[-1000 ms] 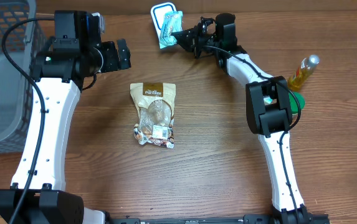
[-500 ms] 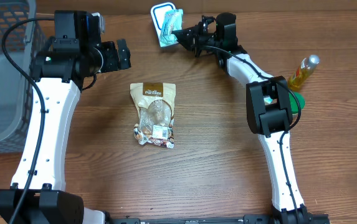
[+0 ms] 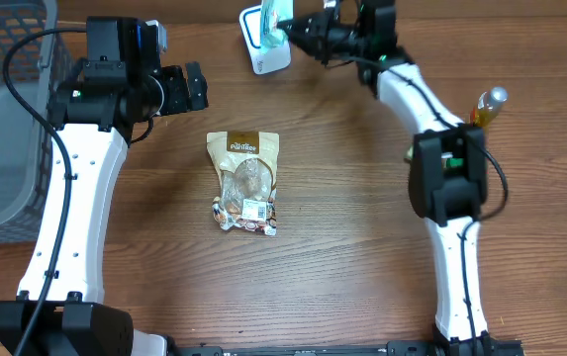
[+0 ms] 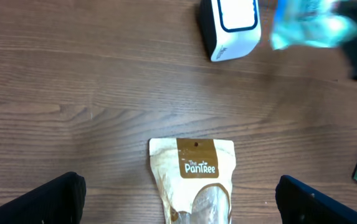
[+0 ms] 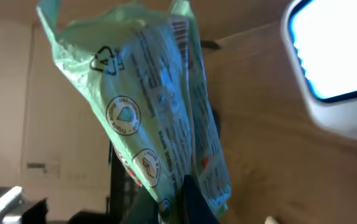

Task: Scan the item barcode
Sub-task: 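Carry the wipes pack right and lower it near the jar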

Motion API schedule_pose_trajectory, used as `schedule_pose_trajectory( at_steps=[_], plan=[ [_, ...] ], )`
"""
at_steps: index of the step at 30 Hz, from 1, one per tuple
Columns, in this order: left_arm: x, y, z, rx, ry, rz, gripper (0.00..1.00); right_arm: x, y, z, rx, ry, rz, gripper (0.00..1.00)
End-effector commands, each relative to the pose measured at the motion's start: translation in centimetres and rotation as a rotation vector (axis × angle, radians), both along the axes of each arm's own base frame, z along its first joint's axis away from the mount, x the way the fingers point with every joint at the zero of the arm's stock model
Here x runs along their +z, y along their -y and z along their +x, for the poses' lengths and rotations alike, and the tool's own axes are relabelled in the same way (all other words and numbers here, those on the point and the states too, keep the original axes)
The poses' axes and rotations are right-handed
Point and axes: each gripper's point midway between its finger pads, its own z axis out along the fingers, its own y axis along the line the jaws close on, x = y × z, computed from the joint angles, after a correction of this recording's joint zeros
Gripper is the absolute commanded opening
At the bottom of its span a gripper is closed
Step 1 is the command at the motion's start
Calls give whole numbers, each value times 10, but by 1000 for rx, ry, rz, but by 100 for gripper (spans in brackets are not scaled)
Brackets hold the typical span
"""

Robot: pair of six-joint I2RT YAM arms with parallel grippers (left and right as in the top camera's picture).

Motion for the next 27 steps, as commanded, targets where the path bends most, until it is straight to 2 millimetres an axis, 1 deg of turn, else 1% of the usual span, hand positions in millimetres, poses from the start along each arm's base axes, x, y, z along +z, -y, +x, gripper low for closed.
schedule_pose_trajectory(
  at_steps=[1,3,5,7,8,9,11,12,15,20,22,24,27],
  plan=[
    [5,1,2,-18,18,15,100,78,9,-24,13,283,-101,4],
    [5,1,2,-19,18,15,99,74,21,-29,-48,251,-226,4],
    [5,1,2,-19,18,15,99,65,39,-39,-101,220,-380,4],
    [5,1,2,-19,18,15,100,52,59,-53,-137,172,-539,4],
    [5,1,2,-19,18,15,99,42,73,-64,-147,134,-638,4],
    [5,1,2,-18,18,15,100,35,82,-72,-147,104,-701,4],
    [5,1,2,-19,18,15,100,12,104,-95,-131,7,-852,4],
    [5,1,2,-18,18,15,99,5,111,-102,-120,-26,-894,4],
    [5,1,2,-19,18,15,100,-27,135,-137,-41,-152,-1059,4],
    [5,1,2,-19,18,15,100,-73,161,-183,80,-327,-1216,4],
    [5,1,2,-18,18,15,100,-93,170,-197,109,-384,-1262,4],
    [5,1,2,-19,18,15,100,-109,174,-210,138,-430,-1279,4],
    [5,1,2,-18,18,15,99,-126,181,-224,156,-486,-1310,4]
  ],
)
